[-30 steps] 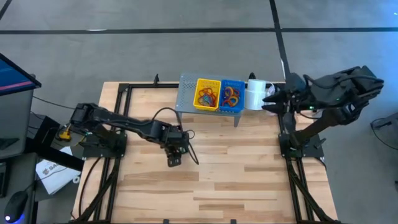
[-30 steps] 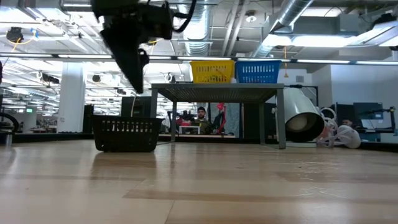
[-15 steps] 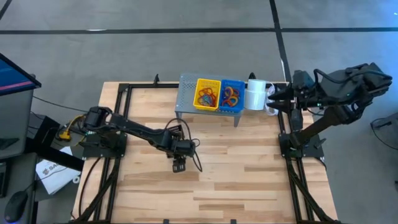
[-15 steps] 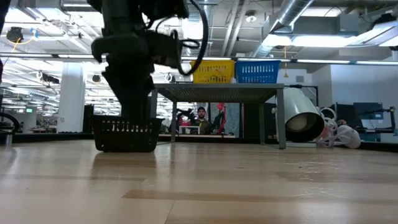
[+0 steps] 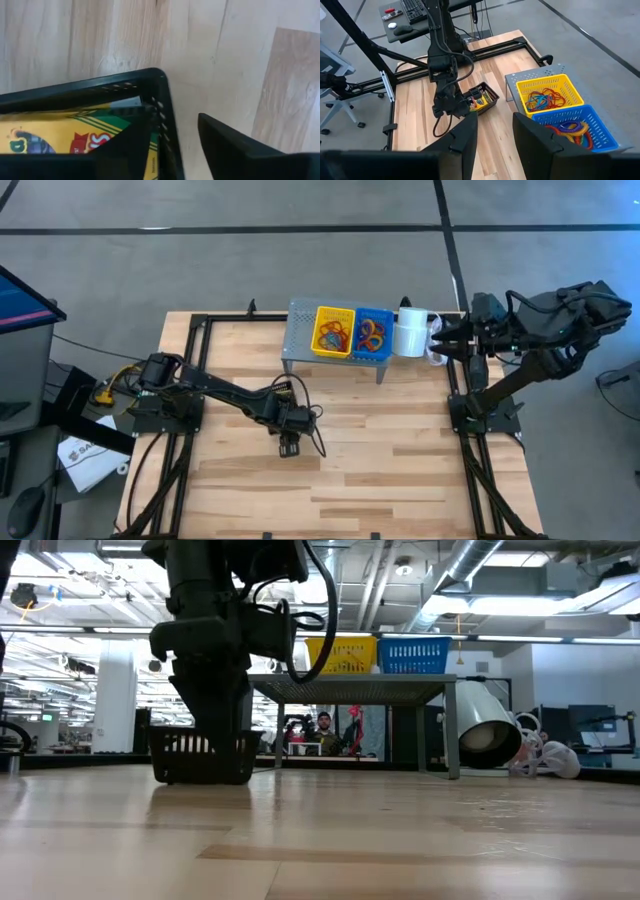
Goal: Pick & Place Office Desk Supplies
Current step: Put the black basket on the shelf
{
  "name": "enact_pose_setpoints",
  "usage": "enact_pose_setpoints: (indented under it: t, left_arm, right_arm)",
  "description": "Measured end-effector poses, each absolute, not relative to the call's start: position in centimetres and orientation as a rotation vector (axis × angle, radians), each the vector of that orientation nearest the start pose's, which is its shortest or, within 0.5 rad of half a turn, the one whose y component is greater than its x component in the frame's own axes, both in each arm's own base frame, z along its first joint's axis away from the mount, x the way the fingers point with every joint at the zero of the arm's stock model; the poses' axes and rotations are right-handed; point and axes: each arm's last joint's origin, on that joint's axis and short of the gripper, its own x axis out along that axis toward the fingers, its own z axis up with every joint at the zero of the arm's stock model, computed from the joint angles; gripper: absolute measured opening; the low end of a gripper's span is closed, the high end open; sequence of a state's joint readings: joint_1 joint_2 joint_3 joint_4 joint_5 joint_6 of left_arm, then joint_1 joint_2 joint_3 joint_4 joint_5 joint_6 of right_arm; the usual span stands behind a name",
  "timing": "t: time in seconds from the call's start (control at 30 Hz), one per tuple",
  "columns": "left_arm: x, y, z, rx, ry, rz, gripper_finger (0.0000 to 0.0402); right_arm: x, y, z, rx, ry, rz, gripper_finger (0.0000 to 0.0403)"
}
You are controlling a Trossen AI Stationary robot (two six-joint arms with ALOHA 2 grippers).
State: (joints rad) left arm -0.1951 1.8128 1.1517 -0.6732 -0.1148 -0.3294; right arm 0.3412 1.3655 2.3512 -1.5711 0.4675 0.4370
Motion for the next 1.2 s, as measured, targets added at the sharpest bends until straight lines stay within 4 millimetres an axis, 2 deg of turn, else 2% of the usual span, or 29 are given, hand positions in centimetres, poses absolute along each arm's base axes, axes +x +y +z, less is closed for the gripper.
enact_pose_setpoints:
  t: [0.23,0.53,0.97,1.2]
  left_arm:
    - [32.5,-6.1,15.3,-0.086,1.33,0.139,0.0089]
    - [32.2,-6.1,15.2,-0.13,1.333,0.174,0.0017]
    - [31.3,-6.0,18.3,-0.209,1.252,0.182,0.0007]
    - [31.0,-6.1,18.9,-0.237,1.236,0.206,0.0006]
  right_arm:
    - [12.7,3.2,54.7,0.202,0.508,-0.212,0.012]
    - [12.7,3.2,54.7,0.203,0.508,-0.21,0.012]
    - [12.7,3.3,54.7,0.208,0.515,-0.192,0.012]
    - [12.7,3.3,54.7,0.206,0.516,-0.191,0.012]
